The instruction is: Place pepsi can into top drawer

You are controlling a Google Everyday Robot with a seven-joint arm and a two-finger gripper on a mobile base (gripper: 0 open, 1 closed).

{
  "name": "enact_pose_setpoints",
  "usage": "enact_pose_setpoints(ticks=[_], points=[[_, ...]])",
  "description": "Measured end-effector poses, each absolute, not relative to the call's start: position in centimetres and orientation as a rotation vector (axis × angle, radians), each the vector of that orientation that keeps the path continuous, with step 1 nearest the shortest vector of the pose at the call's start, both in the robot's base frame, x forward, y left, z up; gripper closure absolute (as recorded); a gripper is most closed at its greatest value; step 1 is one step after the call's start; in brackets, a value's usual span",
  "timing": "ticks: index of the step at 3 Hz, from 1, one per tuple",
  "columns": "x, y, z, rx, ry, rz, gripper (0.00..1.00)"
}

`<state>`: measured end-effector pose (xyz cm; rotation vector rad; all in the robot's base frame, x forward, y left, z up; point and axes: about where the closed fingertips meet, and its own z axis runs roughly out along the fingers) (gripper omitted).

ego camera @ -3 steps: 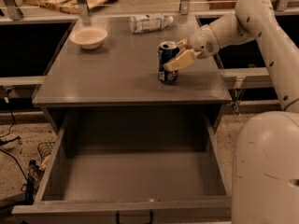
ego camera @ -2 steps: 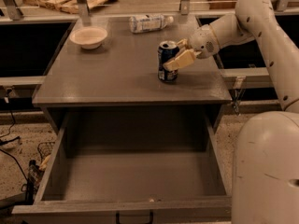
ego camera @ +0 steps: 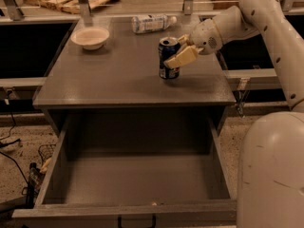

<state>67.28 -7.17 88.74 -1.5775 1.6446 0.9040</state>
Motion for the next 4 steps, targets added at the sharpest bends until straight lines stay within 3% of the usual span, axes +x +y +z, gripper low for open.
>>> enact_pose_setpoints(ticks=[4], points=[[57.2,-8.3,95.6,-1.647,1.496,0.817,1.00]])
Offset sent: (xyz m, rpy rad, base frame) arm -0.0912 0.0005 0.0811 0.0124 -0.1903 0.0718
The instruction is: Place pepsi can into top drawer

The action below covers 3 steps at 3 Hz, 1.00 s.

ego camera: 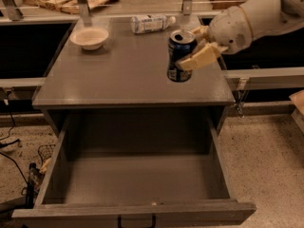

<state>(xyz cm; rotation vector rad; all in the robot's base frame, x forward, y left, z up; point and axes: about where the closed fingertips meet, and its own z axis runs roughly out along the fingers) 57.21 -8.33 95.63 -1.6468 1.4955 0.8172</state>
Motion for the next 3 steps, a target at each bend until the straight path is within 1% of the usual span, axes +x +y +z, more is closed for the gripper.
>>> enact_pose_setpoints(ticks=[1,2,3], points=[[53.8,-9.9,94.6,-1.649,1.510,0.860,1.00],[52.5,-10.2,93.2,-1.693,1.513,0.918,1.00],[52.5,-10.1,93.2,-1.695,1.512,0.921,1.00]])
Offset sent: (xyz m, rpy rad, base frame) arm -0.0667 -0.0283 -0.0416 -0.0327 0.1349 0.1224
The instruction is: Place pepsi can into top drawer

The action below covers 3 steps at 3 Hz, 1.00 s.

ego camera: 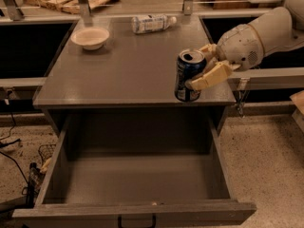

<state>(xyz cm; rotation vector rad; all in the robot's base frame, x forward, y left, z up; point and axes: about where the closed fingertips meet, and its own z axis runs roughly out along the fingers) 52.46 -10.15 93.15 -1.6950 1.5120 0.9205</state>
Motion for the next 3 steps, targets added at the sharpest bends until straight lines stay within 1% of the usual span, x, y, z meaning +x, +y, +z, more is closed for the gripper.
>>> enact_pose_setpoints(ticks=[1,3], points=[[52.7,-10.0,92.4,-1.673,1.484,0.927,1.00],[51.1,-10.0,88.0,-1.581,1.411,0.964,1.00]])
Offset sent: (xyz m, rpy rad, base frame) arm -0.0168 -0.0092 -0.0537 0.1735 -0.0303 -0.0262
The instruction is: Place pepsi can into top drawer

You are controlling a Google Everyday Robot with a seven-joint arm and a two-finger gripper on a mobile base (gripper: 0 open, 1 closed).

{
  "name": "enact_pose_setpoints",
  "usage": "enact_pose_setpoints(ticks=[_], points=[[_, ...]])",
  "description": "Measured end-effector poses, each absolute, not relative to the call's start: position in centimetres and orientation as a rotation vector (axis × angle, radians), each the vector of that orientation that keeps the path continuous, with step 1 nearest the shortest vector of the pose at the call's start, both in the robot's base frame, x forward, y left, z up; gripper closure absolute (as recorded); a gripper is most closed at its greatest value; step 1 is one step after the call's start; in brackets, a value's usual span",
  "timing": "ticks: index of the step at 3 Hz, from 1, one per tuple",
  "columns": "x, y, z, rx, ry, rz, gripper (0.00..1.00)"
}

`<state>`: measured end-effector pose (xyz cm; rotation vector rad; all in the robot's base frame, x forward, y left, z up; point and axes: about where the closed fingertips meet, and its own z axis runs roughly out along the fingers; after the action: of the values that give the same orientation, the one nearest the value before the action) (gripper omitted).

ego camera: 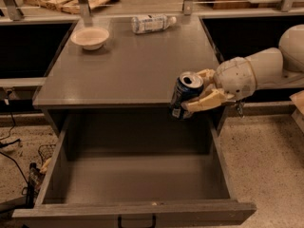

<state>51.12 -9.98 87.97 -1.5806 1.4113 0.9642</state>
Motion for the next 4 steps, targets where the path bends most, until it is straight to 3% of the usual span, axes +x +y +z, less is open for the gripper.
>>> enact_pose_setpoints(ticks=[4], points=[[46.7,-10.9,81.9,-1.659,1.500,1.112,1.00]])
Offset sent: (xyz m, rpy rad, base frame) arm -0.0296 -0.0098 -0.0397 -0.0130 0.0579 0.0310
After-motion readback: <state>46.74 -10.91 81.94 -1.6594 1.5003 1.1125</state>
